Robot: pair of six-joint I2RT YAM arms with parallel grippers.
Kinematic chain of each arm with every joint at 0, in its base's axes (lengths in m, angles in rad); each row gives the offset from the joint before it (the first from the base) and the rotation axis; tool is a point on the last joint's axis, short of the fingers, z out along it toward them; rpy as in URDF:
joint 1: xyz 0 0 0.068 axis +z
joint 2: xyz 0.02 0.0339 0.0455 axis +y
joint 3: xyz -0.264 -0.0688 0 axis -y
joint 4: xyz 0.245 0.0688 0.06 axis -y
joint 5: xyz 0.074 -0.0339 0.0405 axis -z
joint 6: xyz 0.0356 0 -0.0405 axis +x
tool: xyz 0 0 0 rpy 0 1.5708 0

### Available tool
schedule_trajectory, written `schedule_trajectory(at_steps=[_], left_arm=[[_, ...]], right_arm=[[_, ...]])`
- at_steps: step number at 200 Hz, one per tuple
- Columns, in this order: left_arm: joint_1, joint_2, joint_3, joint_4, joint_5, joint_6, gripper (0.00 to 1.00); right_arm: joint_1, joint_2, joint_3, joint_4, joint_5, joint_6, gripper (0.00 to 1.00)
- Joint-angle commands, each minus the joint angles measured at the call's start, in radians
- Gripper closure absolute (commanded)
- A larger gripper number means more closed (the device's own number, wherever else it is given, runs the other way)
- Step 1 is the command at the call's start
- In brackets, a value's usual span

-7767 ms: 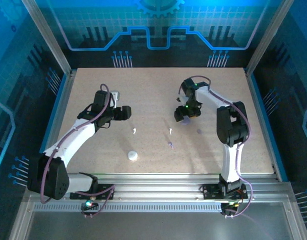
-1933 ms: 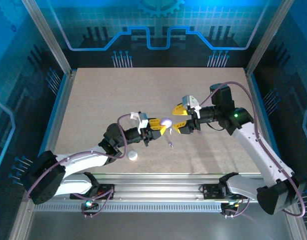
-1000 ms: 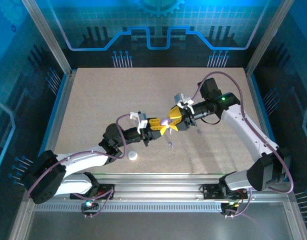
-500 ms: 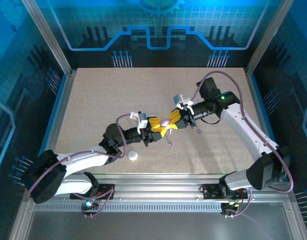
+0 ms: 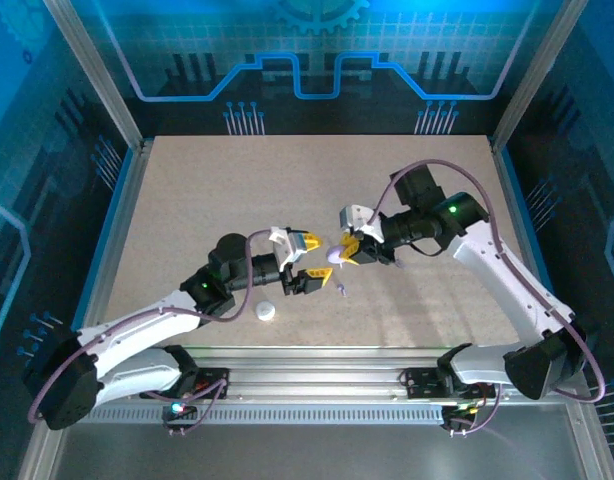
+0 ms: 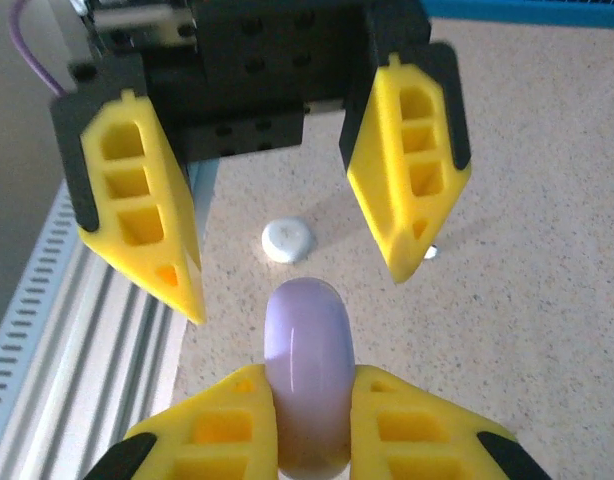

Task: Insert the wireless bluetooth earbuds into the charging case

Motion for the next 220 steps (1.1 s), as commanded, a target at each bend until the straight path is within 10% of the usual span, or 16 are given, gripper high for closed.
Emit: schedule_trajectory(at_steps=[1, 103, 220], left_arm=[[0.0, -0.026, 0.028, -0.164, 0.026, 0.141, 0.33], [0.0, -0.019, 0.009, -0.134, 0.068, 0.161, 0.37], [0.001, -0.006, 0.017, -0.152, 0.074, 0.152, 0.64]], right_arm=[[0.048, -0.005, 0.038, -0.039, 0.122, -0.035, 0.89], [0.169, 0.056, 0.065, -0.024, 0.145, -0.097, 0.89], [0.172, 0.057, 0.069, -0.013, 0.129, -0.096, 0.89]])
